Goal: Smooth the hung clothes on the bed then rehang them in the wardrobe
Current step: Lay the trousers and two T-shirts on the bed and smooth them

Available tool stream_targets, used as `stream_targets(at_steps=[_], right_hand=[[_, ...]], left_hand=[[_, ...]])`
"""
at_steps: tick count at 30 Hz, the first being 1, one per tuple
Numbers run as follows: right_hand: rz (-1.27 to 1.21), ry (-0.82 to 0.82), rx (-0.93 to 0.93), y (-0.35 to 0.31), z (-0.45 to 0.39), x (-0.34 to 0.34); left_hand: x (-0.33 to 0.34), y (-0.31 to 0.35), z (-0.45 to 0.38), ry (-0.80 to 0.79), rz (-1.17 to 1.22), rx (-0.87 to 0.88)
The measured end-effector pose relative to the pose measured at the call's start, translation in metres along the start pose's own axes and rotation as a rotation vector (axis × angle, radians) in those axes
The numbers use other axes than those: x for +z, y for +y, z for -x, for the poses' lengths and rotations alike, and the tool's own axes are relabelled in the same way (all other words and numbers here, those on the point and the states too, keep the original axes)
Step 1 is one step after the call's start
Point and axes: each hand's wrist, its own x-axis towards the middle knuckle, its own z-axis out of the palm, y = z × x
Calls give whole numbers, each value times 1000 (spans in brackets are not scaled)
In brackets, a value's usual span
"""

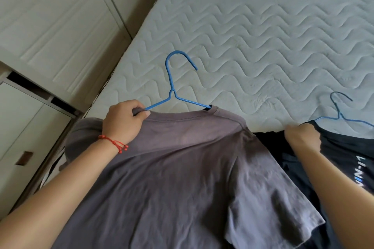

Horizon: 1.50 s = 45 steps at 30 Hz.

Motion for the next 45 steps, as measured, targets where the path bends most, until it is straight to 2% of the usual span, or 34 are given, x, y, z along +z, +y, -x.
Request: stream_targets(at_steps=[8,17,23,27,36,45], right_hand=[[-228,27,-107,-7,71,-34],[-271,51,-240,-2,193,-95],[-224,54,-325,1,303,-128],[-268,111,-386,0,385,-149],[-298,170,-614,-26,574,-209],[-399,-4,-833,-97,706,-244]], left_hand=[[-35,22,24,-198,123,-129],[-126,7,72,-244,357,-186],[-221,-26,126,-272,553,-211],[-295,-64,164,-291,678,-323],[-481,-147,238,-149,899,-391],[-603,-164,292,-139,1183,-512]])
